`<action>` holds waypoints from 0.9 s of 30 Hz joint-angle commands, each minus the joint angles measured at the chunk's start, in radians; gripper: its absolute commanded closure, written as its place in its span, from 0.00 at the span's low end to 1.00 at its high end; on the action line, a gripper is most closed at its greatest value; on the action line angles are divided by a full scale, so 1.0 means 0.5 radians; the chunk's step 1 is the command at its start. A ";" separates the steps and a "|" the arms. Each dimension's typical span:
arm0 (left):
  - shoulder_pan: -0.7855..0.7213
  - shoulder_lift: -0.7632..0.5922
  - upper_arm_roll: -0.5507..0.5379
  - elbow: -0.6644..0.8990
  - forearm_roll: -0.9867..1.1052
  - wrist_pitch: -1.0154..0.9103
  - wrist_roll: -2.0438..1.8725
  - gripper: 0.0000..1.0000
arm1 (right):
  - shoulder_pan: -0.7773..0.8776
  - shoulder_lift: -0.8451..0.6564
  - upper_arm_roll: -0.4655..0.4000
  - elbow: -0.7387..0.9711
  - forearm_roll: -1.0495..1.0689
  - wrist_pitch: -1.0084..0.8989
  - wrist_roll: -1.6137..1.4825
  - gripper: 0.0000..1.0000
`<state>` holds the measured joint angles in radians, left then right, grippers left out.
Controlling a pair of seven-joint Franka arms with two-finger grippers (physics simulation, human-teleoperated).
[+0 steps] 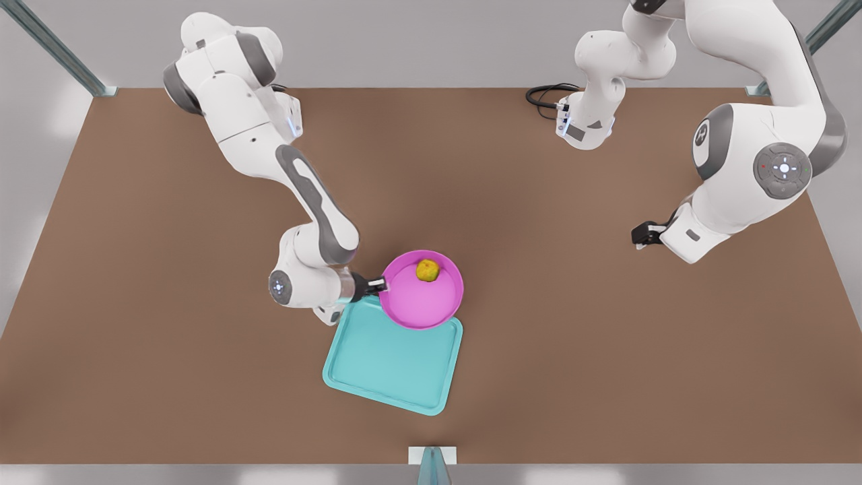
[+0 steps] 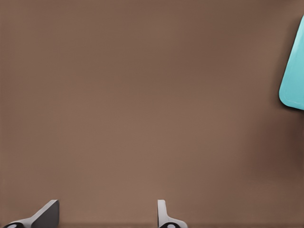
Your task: Place the orange on the plate with the left arm and the plate on the tray with the right arm
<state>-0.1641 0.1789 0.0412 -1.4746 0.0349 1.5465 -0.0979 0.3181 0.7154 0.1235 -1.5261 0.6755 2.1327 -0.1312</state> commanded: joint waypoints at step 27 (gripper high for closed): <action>-0.003 0.044 -0.012 0.035 0.007 -0.123 -0.019 0.00 | -0.692 -0.249 -0.158 1.221 -1.654 -1.964 -0.578 0.00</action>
<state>-0.1627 0.2119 0.0357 -1.4389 0.0362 1.5197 -0.1021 -0.0215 0.6249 0.0450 -0.9361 0.0891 1.5848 -0.0591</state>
